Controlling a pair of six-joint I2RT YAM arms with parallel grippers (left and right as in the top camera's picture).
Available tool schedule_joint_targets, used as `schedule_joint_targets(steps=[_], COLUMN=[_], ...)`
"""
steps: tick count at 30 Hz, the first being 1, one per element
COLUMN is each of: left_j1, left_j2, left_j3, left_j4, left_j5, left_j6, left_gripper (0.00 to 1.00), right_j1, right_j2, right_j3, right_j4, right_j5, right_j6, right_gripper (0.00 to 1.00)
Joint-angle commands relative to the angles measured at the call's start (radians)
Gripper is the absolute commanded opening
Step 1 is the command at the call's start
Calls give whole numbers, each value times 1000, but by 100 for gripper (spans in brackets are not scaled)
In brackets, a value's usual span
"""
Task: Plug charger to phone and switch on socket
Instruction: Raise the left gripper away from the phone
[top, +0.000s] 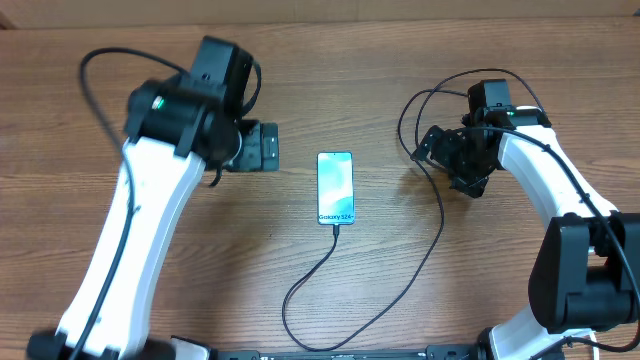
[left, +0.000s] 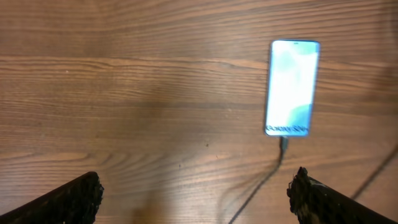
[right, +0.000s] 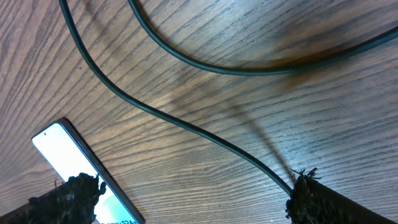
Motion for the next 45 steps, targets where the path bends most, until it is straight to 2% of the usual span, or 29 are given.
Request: schedule_joint_targets(steps=[1, 6, 26, 29, 38, 45], left_j1=[-22, -23, -23, -23, -23, -23], left_j2=[-87, -141, -134, -134, -134, -134], left_j3=[21, 21, 20, 20, 20, 20], left_j4=[-17, -17, -16, -16, -15, -16], left_j5=[-16, -16, -16, -16, -16, -16], left_j6=[19, 19, 19, 19, 19, 19], left_gripper=[99, 100, 100, 99, 100, 99], right_j1=[3, 3, 3, -10, -192, -370], right_j2=[-32, -32, -32, -32, -32, -32], right_j3=[8, 8, 9, 23, 313, 456], right_j4=[3, 3, 1, -4, -236, -251], right_j5=[10, 10, 6, -38, -40, 145], right_j6=[-1, -1, -2, -53, -269, -271], right_gripper=[100, 100, 100, 100, 100, 100])
